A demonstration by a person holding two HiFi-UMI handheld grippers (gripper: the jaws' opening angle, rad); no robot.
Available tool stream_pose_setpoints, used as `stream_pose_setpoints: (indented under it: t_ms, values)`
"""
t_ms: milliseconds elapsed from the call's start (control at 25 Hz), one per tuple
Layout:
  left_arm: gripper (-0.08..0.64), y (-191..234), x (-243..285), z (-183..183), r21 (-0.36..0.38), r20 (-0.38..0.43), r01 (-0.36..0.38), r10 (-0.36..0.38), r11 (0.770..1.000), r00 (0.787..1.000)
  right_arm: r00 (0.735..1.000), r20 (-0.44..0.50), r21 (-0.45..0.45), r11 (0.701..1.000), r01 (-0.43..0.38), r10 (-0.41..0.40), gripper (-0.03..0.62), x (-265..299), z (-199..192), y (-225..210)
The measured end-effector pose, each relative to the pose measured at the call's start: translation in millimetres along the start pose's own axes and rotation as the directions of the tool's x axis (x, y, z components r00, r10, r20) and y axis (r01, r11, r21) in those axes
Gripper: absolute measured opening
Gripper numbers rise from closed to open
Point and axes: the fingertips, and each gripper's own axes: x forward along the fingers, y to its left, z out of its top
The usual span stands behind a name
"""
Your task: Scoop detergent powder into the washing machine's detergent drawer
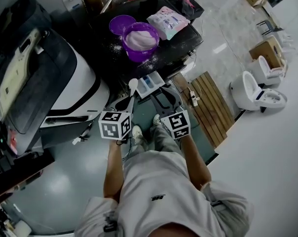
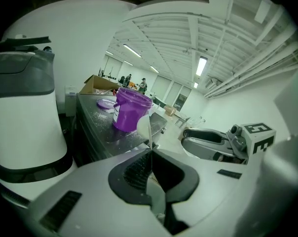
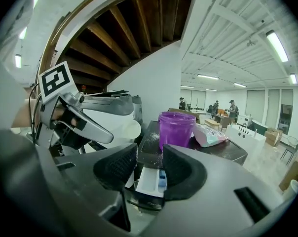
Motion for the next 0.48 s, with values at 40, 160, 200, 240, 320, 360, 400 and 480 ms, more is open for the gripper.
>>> stream_pose_setpoints:
  t_ms: [40, 160, 200, 240, 320, 360, 400, 480]
  values:
    - [0.015, 0, 2, -3, -0.001, -0.002, -0.001, 0.001, 1.000, 1.000, 1.000, -0.004, -0.004, 1.000, -0.005, 0.005, 0.160, 1, -5, 0]
    - [0.015, 0, 11, -17, -0.012, -0.017, -0.011, 0.011, 1.000, 1.000, 1.000, -0.014, -0.007, 1.000, -0.028, 0.028, 0.160, 6, -17, -1]
    - [0.015, 0, 15, -22, -0.017, -0.025, -0.019, 0.018, 1.000, 1.000, 0.999, -0.019, -0.005, 0.999, -0.036, 0.036, 0.160, 8, -21, -2]
    - [0.015, 0, 18, -27, -0.023, -0.034, -0.025, 0.025, 0.999, 0.999, 0.999, -0.026, -0.002, 0.999, -0.044, 0.044, 0.160, 10, -26, -3]
    - [0.015, 1, 24, -36, -0.039, -0.049, -0.038, 0.036, 0.999, 0.998, 0.997, -0.047, 0.005, 0.998, -0.063, 0.063, 0.160, 13, -34, -4]
    - [0.015, 1, 28, -39, -0.046, -0.054, -0.045, 0.043, 0.998, 0.998, 0.996, -0.058, 0.005, 0.997, -0.073, 0.073, 0.159, 15, -39, -6]
    - [0.015, 2, 32, -42, -0.052, -0.058, -0.053, 0.050, 0.997, 0.997, 0.995, -0.065, 0.002, 0.997, -0.081, 0.081, 0.158, 17, -42, -8]
    - [0.015, 2, 40, -47, -0.063, -0.068, -0.069, 0.065, 0.996, 0.996, 0.993, -0.066, -0.008, 0.995, -0.096, 0.096, 0.157, 20, -49, -15]
